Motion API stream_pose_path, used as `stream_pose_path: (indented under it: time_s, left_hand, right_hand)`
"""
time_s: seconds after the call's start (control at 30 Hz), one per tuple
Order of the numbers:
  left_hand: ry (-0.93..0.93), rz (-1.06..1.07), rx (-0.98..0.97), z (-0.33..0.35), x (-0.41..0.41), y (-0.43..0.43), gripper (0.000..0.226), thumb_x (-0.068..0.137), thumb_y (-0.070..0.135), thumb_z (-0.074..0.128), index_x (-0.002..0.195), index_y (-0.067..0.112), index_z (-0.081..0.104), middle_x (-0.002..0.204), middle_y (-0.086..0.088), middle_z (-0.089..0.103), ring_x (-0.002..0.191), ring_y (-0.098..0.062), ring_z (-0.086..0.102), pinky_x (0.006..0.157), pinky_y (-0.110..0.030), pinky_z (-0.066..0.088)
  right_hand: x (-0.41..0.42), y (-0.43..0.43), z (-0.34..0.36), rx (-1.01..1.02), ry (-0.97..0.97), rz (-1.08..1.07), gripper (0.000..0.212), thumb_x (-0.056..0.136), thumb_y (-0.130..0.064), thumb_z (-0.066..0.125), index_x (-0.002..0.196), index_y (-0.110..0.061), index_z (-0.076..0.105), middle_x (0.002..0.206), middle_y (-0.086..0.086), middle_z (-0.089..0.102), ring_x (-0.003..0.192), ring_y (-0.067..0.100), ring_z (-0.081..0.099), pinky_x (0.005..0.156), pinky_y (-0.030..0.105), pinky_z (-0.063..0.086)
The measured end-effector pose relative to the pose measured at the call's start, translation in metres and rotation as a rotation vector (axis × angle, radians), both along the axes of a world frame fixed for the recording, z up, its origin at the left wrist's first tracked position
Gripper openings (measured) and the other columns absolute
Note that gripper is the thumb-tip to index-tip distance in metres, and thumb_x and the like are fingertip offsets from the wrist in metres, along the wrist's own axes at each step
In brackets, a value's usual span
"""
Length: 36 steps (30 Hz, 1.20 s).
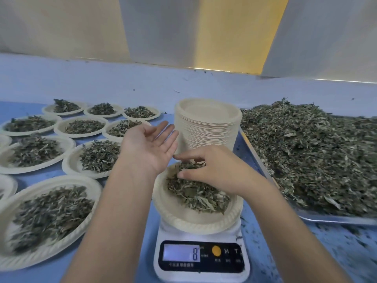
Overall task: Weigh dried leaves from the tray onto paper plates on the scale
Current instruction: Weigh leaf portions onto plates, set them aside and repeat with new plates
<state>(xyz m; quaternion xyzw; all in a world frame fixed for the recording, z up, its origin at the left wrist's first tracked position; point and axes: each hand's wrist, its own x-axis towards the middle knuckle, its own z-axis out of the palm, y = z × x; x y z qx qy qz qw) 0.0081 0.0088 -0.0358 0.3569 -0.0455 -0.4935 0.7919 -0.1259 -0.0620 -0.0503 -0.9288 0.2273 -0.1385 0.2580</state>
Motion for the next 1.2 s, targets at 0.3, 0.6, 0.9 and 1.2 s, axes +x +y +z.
stream_pose_path:
  time_s: [0.3, 0.6, 0.9, 1.2]
  left_hand:
    - [0.003, 0.011, -0.014, -0.002, 0.005, -0.001, 0.031, 0.095, 0.014, 0.032, 0.094, 0.005, 0.062, 0.096, -0.010, 0.064, 0.099, -0.022, 0.058, 0.090, -0.033, 0.041]
    - [-0.012, -0.004, -0.029, 0.002, -0.008, -0.004, 0.028, 0.094, 0.013, 0.035, 0.094, 0.003, 0.061, 0.099, -0.011, 0.064, 0.091, -0.023, 0.060, 0.083, -0.032, 0.046]
    - [-0.131, -0.183, 0.023, 0.003, -0.038, -0.015, 0.034, 0.097, 0.031, 0.032, 0.095, 0.010, 0.059, 0.088, -0.008, 0.064, 0.088, -0.022, 0.059, 0.089, -0.034, 0.045]
    - [0.019, -0.181, -0.002, 0.007, -0.047, -0.018, 0.027, 0.097, 0.028, 0.038, 0.095, 0.009, 0.059, 0.076, -0.007, 0.064, 0.067, -0.018, 0.063, 0.056, -0.024, 0.055]
  right_hand:
    - [-0.001, 0.001, -0.001, -0.124, -0.006, -0.036, 0.028, 0.081, -0.014, 0.071, 0.106, -0.028, 0.074, 0.102, -0.009, 0.072, 0.084, -0.001, 0.059, 0.072, 0.006, 0.040]
    - [-0.011, -0.007, 0.013, 0.130, -0.480, -0.183, 0.021, 0.080, -0.015, 0.073, 0.093, -0.032, 0.075, 0.087, -0.024, 0.069, 0.085, -0.011, 0.062, 0.078, 0.007, 0.046]
    - [-0.002, 0.003, 0.015, 0.312, -0.752, -0.160, 0.025, 0.081, -0.008, 0.071, 0.092, -0.030, 0.074, 0.090, -0.010, 0.074, 0.089, 0.006, 0.067, 0.087, 0.027, 0.053]
    - [0.006, 0.012, 0.003, -0.095, -0.630, -0.144, 0.027, 0.084, -0.011, 0.063, 0.104, -0.026, 0.073, 0.104, -0.016, 0.070, 0.101, -0.004, 0.058, 0.089, 0.011, 0.041]
